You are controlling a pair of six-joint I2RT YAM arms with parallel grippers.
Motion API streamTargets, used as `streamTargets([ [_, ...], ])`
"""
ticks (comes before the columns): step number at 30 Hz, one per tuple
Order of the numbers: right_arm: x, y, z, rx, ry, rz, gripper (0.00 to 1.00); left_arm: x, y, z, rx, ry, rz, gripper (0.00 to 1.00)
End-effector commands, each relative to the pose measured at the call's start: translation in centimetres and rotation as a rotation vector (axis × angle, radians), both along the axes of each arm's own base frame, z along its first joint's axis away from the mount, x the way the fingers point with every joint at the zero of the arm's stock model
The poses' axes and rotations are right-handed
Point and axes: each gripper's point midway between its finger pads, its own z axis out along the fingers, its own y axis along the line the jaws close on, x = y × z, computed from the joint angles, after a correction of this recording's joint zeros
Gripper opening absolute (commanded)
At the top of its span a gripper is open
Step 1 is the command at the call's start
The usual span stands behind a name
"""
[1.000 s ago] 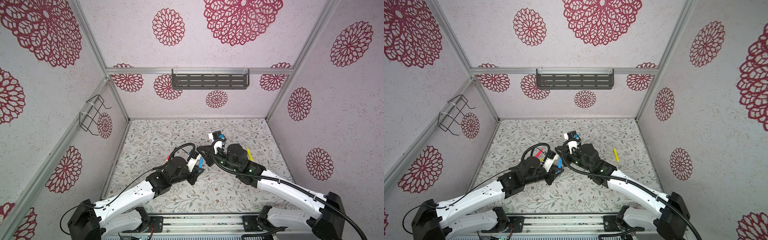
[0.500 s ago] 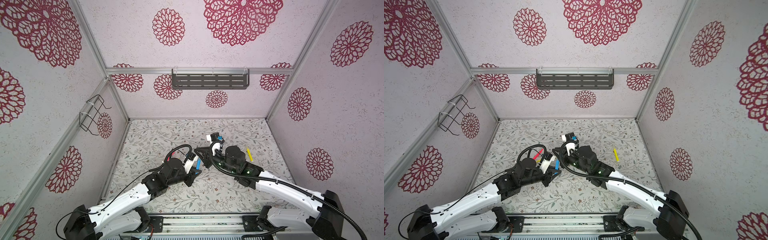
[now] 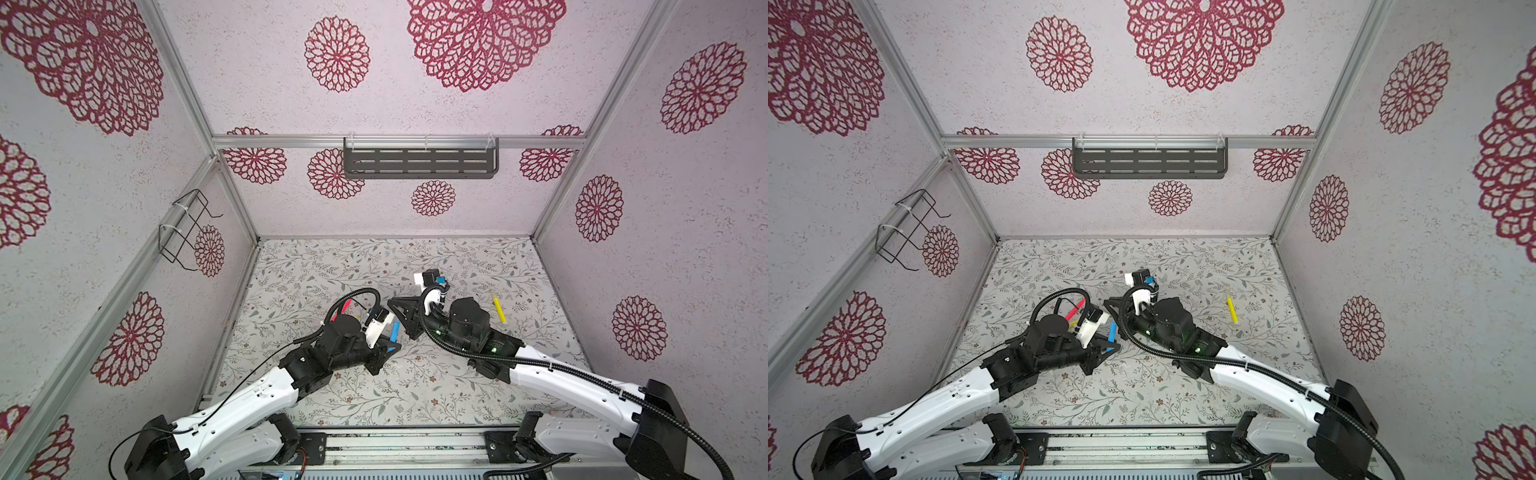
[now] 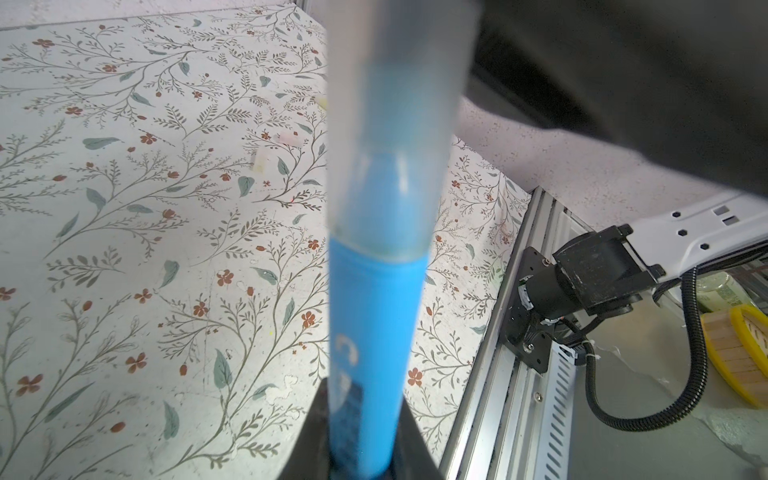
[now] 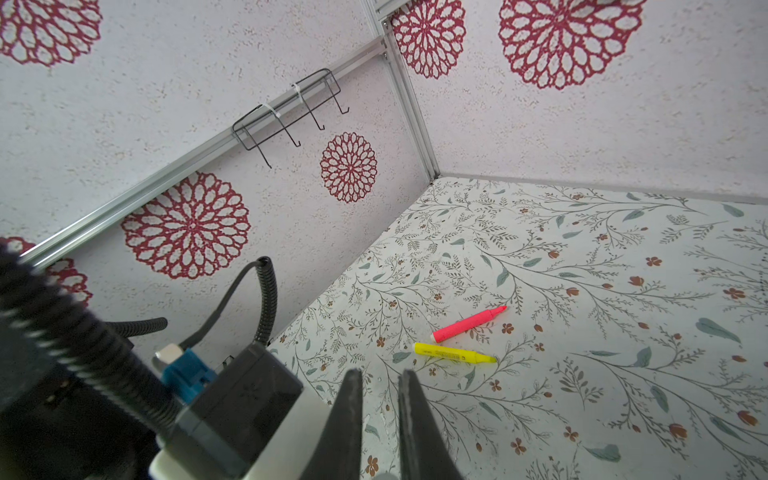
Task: Insert the pens into the pen caps
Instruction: 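Lower the right gripper beside the capped blue marker below the left gripper, then close the right gripper on the capped blue marker while the left gripper opens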
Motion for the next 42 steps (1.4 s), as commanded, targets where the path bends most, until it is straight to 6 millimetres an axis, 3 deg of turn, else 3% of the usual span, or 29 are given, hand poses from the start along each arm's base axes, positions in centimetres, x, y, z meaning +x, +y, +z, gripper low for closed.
streamTargets([
  [1, -7.4, -0.4, -14.0, -0.373, 0.327, 0.226, 0.0, 4.5, 2.1, 15.2, -0.388, -0.37, 0.202, 0.0],
  [8, -7.7, -0.4, -14.3, -0.375, 0.338, 0.222, 0.0, 4.9, 2.6, 15.7, -0.404, -0.381, 0.227, 0.0],
  [25, -9.3, -0.6, -17.5, -0.427, 0.398, 0.213, 0.0, 5.6, 4.0, 16.7, -0.434, -0.403, 0.283, 0.0],
  [30, -8.8, -0.4, -16.0, -0.417, 0.361, 0.196, 0.0, 5.8, 3.2, 15.8, -0.409, -0.379, 0.25, 0.0],
  [33, -7.7, -0.3, -13.7, -0.43, 0.298, 0.176, 0.0, 6.0, 2.4, 13.8, -0.368, -0.321, 0.226, 0.0],
  [35, -6.7, -0.5, -12.0, -0.443, 0.255, 0.151, 0.14, 6.0, 2.1, 12.5, -0.353, -0.288, 0.218, 0.0],
  [38, -5.1, -1.3, -9.0, -0.442, 0.196, 0.121, 0.61, 5.9, 2.0, 10.6, -0.329, -0.248, 0.214, 0.0],
  [39, -4.7, -1.6, -7.8, -0.433, 0.175, 0.116, 0.72, 5.9, 1.9, 10.1, -0.324, -0.237, 0.21, 0.0],
  [42, -3.9, -3.0, -4.3, -0.378, 0.11, 0.088, 0.82, 5.5, 1.9, 8.5, -0.301, -0.205, 0.203, 0.0],
])
